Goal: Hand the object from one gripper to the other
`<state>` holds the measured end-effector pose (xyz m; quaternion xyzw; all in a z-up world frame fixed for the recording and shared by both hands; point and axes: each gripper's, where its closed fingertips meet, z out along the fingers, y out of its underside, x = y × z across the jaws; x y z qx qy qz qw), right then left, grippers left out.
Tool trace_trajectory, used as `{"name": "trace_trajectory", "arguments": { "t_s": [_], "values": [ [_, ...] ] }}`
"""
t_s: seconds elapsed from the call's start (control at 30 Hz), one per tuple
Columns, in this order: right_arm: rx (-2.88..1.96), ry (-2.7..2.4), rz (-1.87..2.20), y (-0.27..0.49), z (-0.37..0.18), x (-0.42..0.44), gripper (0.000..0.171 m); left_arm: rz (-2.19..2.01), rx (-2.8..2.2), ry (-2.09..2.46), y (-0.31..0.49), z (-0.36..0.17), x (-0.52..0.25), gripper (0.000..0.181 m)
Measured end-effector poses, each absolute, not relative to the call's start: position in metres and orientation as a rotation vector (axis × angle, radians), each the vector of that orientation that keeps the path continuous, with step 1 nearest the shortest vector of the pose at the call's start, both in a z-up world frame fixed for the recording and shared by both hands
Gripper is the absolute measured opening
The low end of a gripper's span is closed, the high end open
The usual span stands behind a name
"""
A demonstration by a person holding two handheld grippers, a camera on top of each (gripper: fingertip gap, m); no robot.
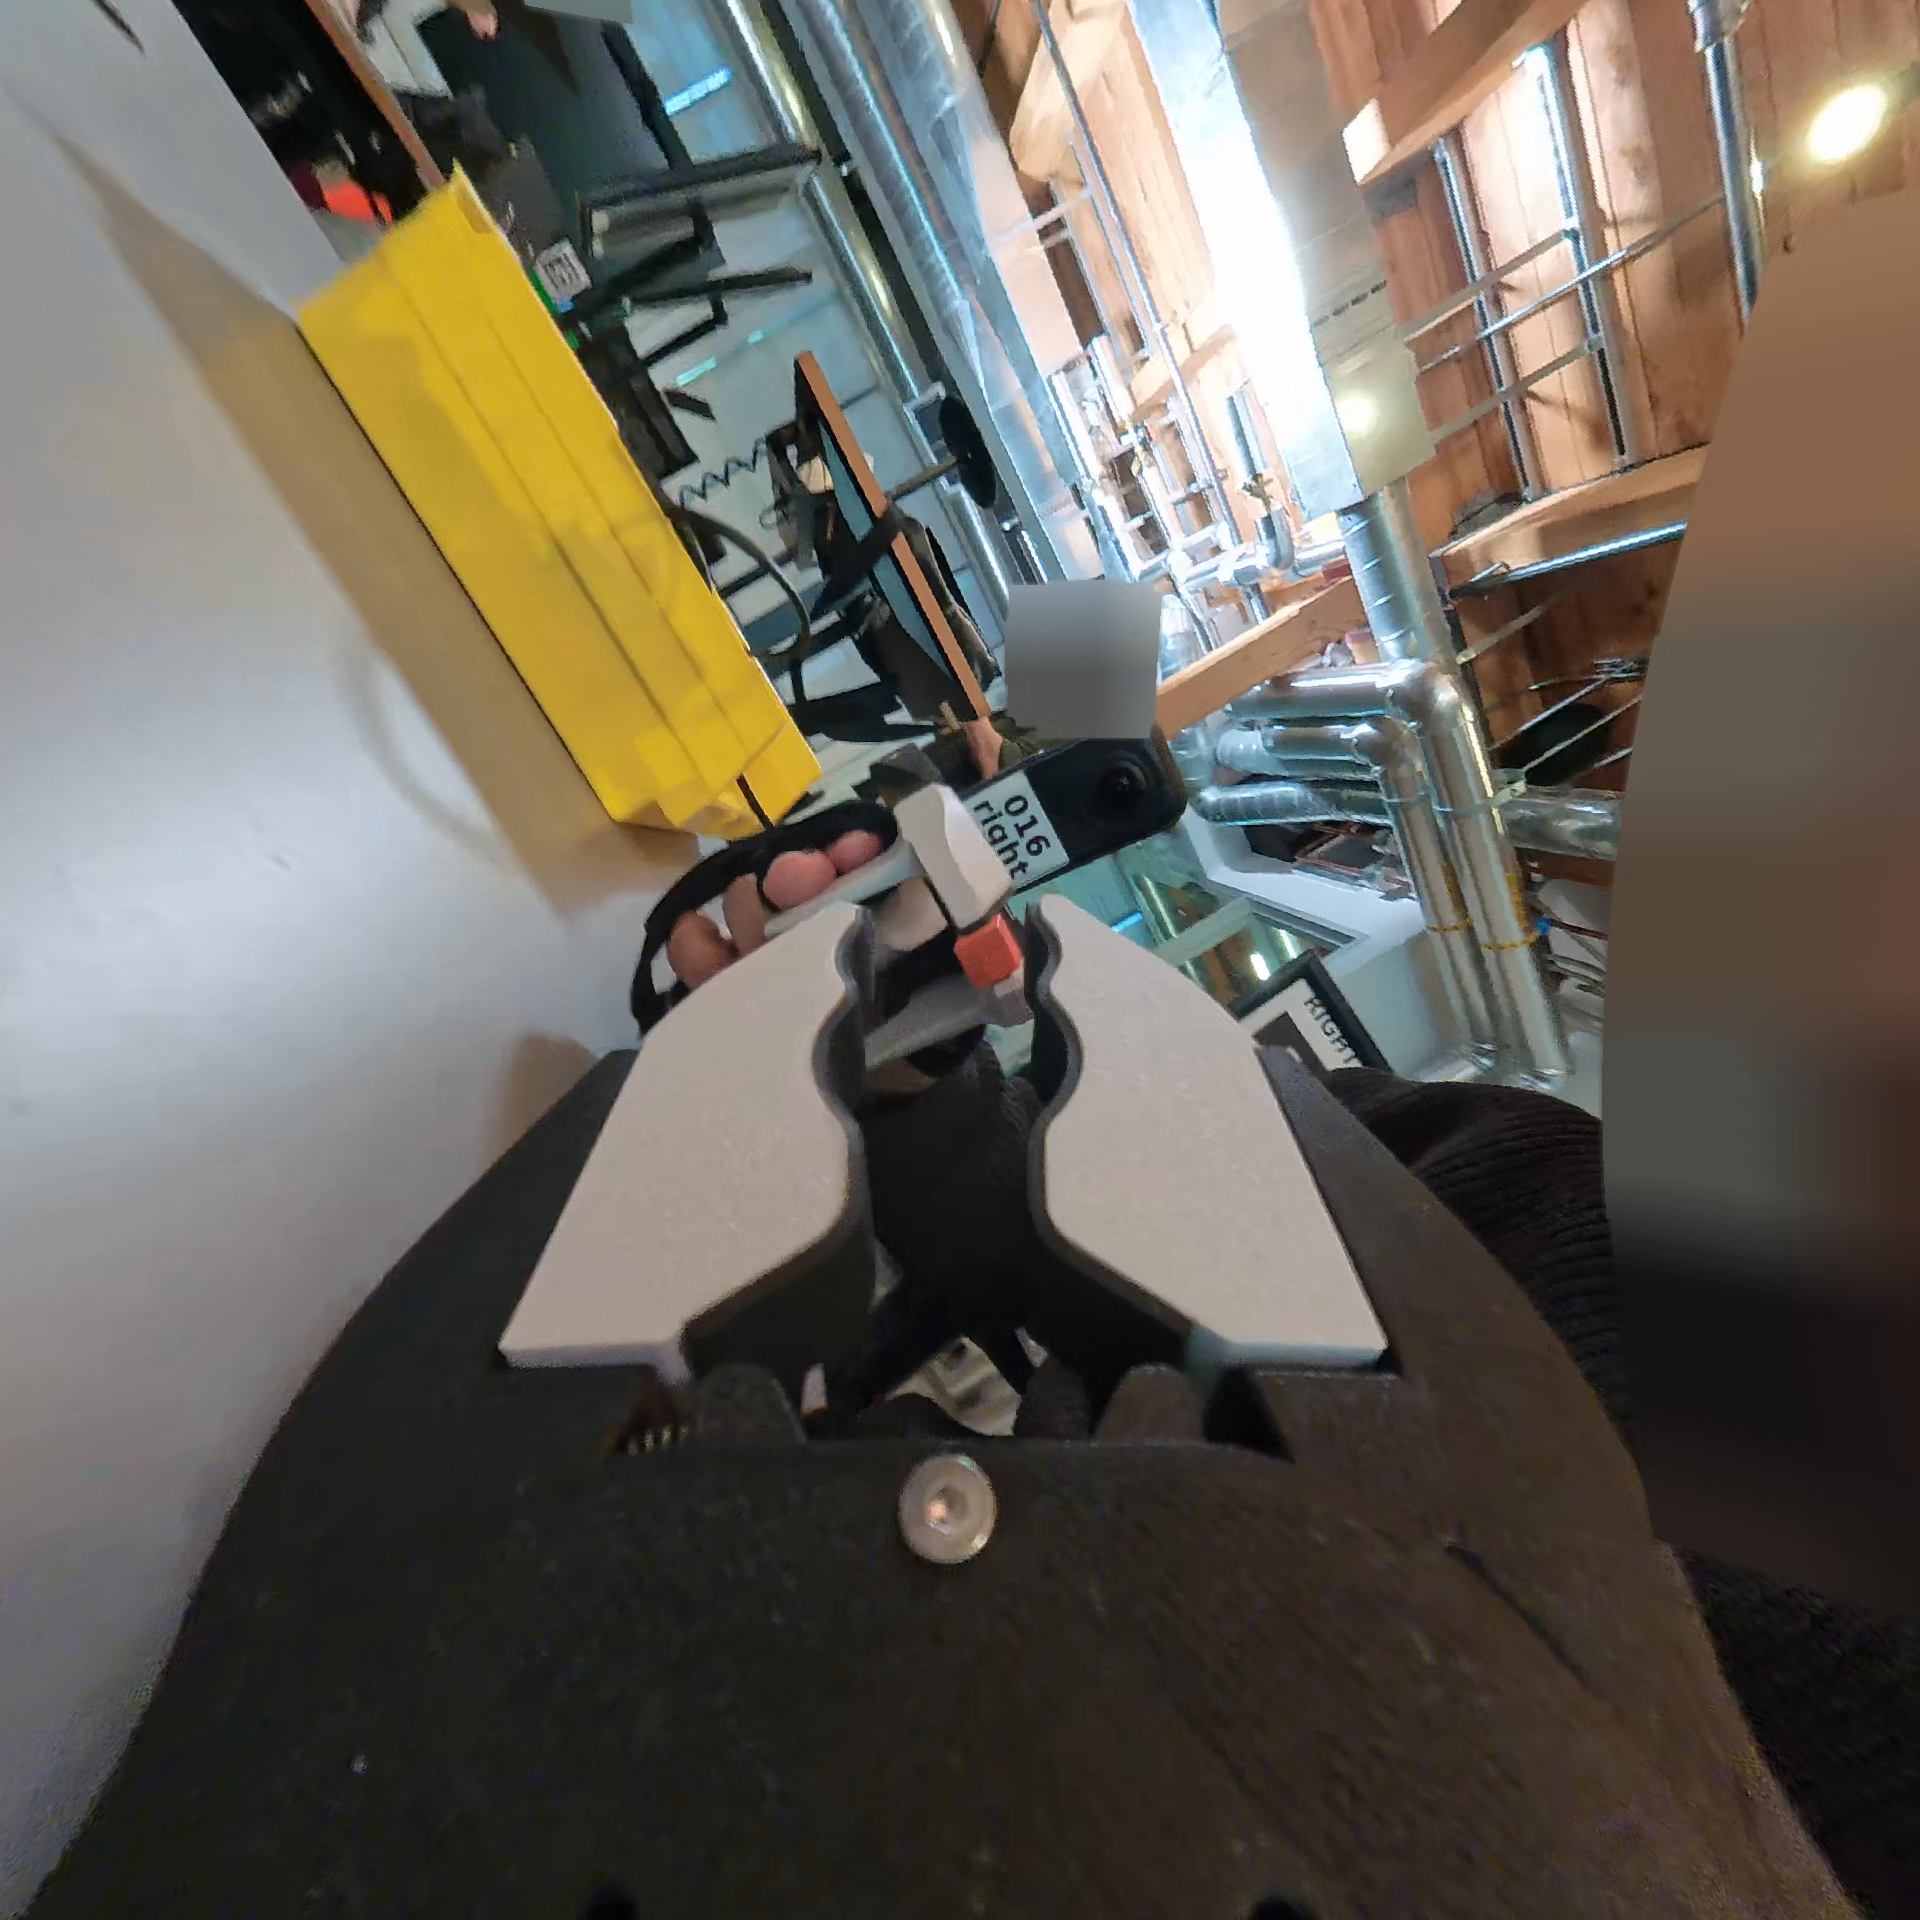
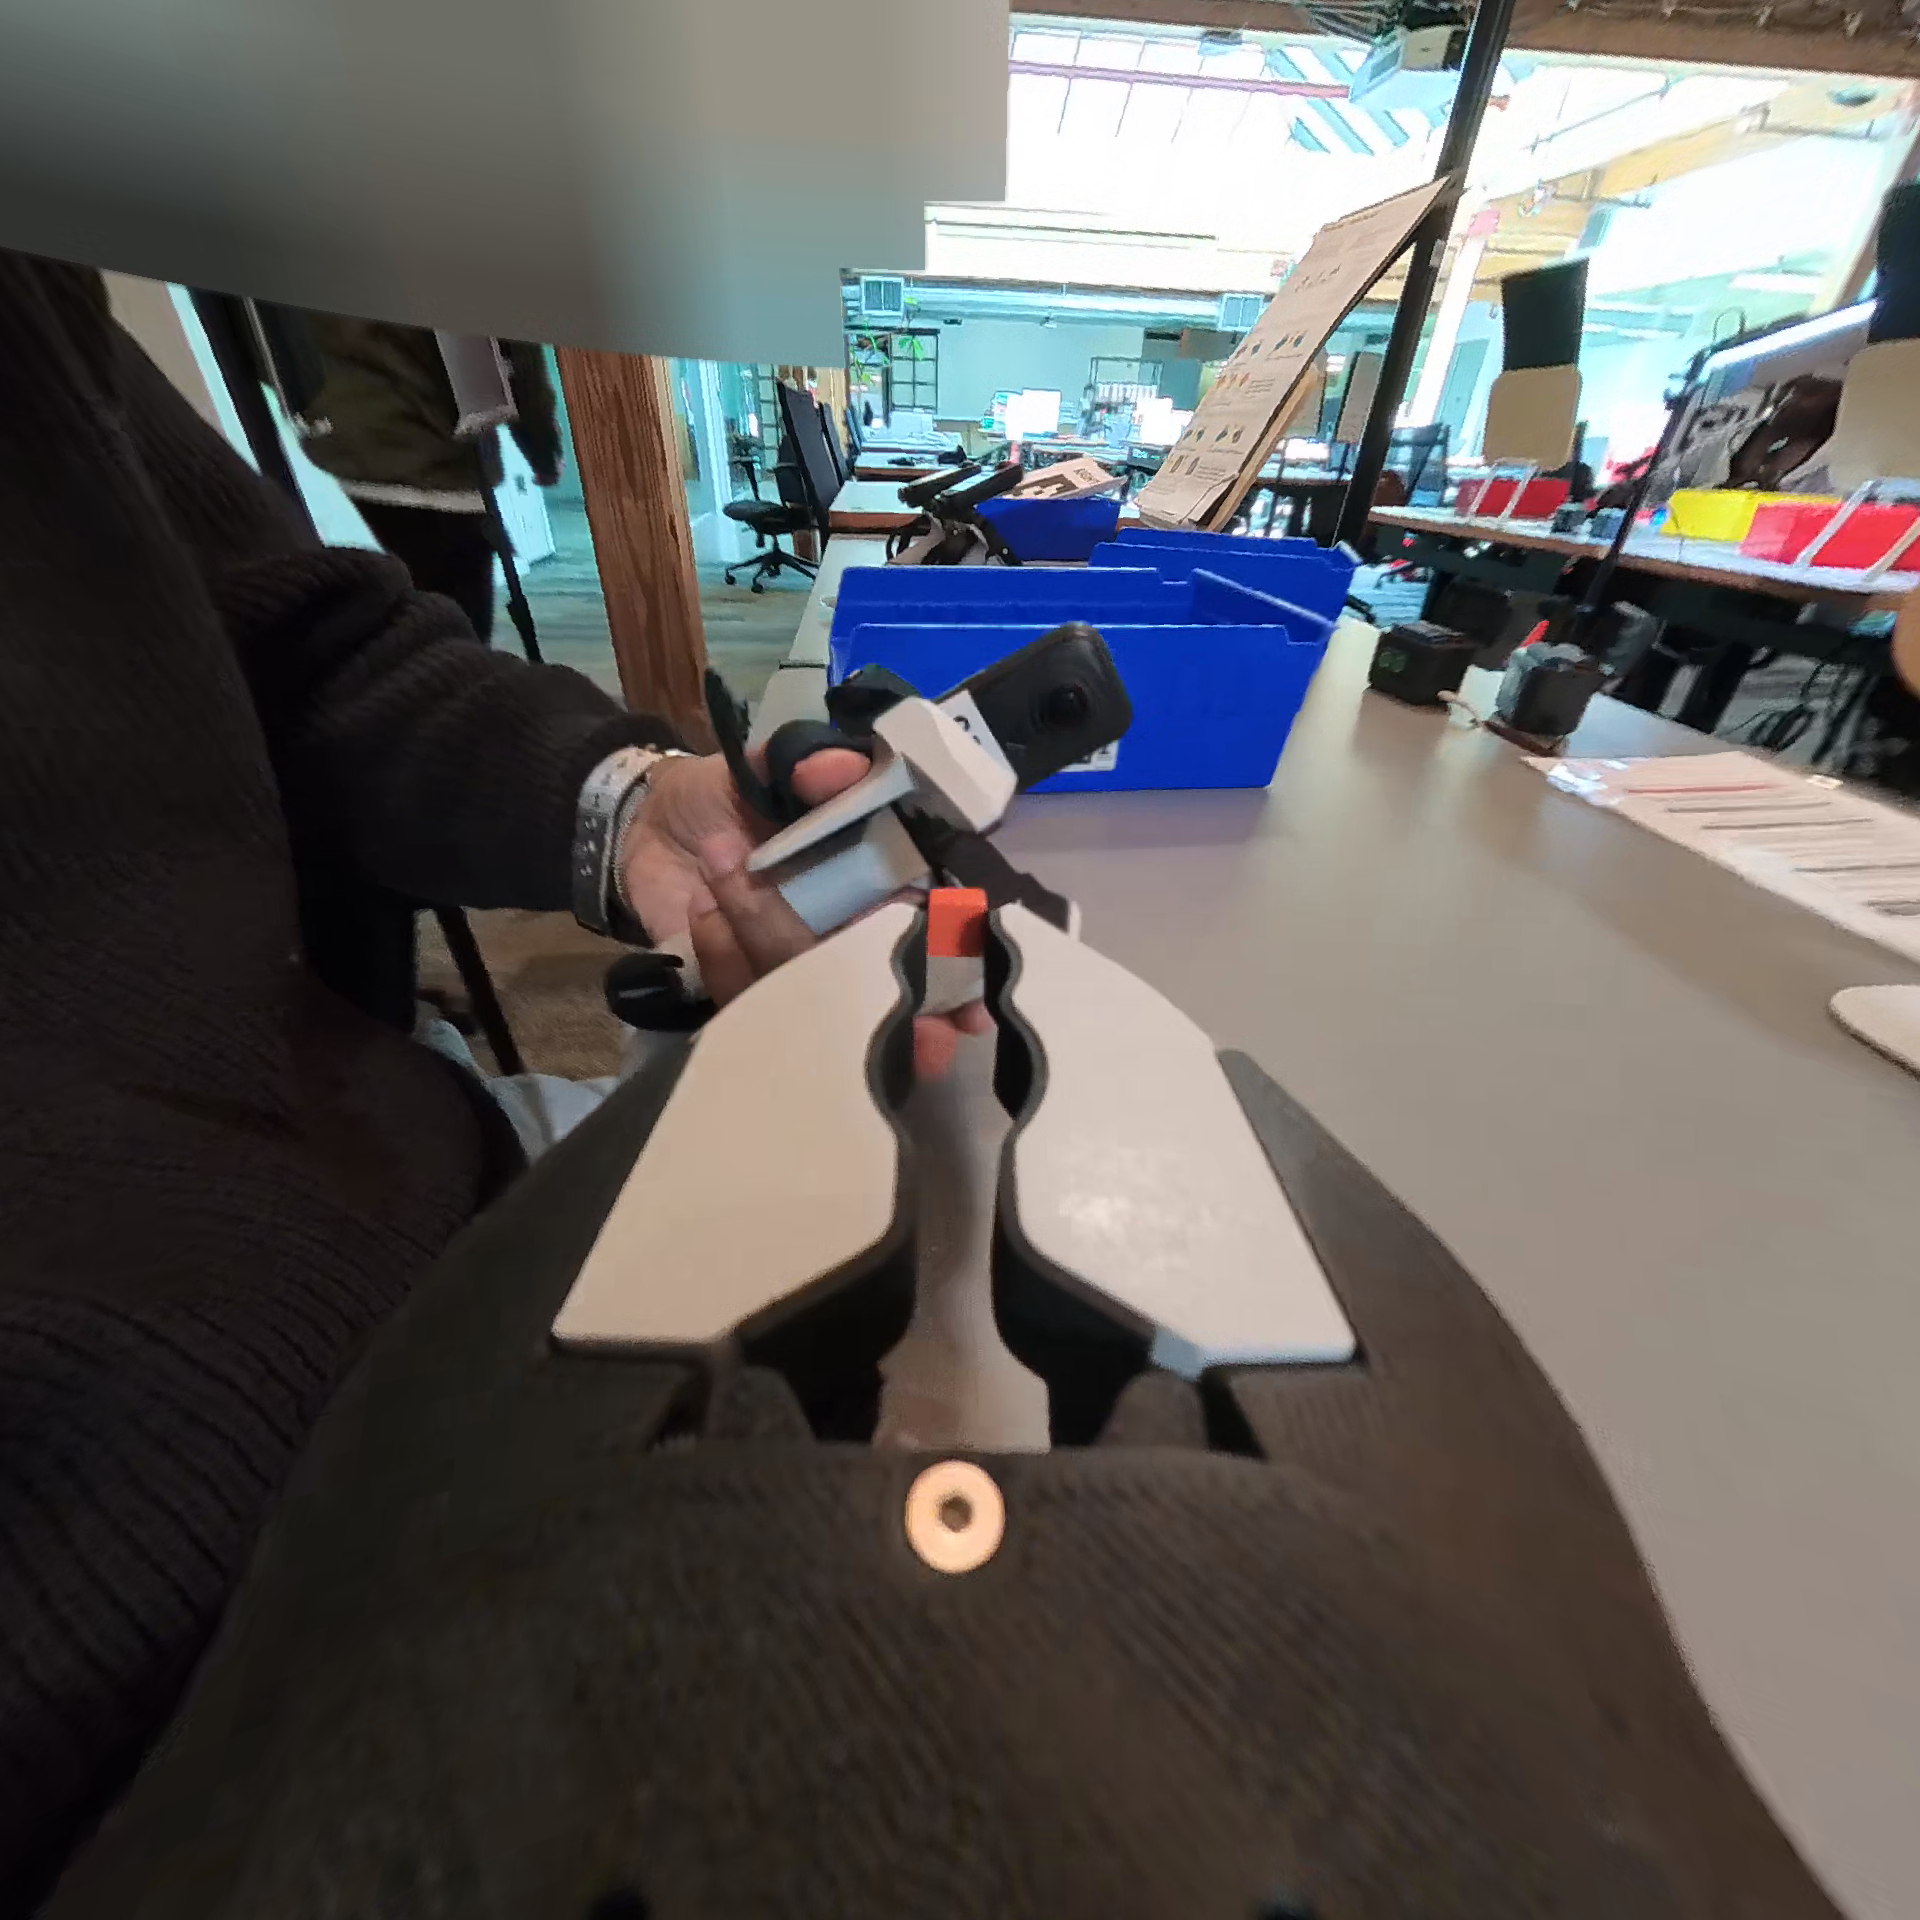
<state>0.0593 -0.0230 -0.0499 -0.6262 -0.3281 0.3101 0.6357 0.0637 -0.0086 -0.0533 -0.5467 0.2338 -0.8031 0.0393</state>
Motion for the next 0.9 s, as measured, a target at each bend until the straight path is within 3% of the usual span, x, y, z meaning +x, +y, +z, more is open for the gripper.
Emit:
{"name": "trace_trajectory", "arguments": {
  "t_s": [0.03, 0.53, 0.9],
  "values": [
    [-1.443, -0.722, 0.748, -0.023, -0.049, 0.060, 0.010, -2.431, -1.658, 0.720, -0.006, -0.052, 0.063, 0.029],
    [-1.622, -0.151, 1.591, -0.018, -0.052, 0.071, 0.010, -1.379, -1.183, 1.300, -0.015, -0.056, 0.064, 0.031],
    [-1.672, -0.079, 1.815, -0.024, -0.061, 0.058, 0.011, -1.113, -0.992, 1.442, -0.032, -0.064, 0.066, 0.015]
  ]
}}
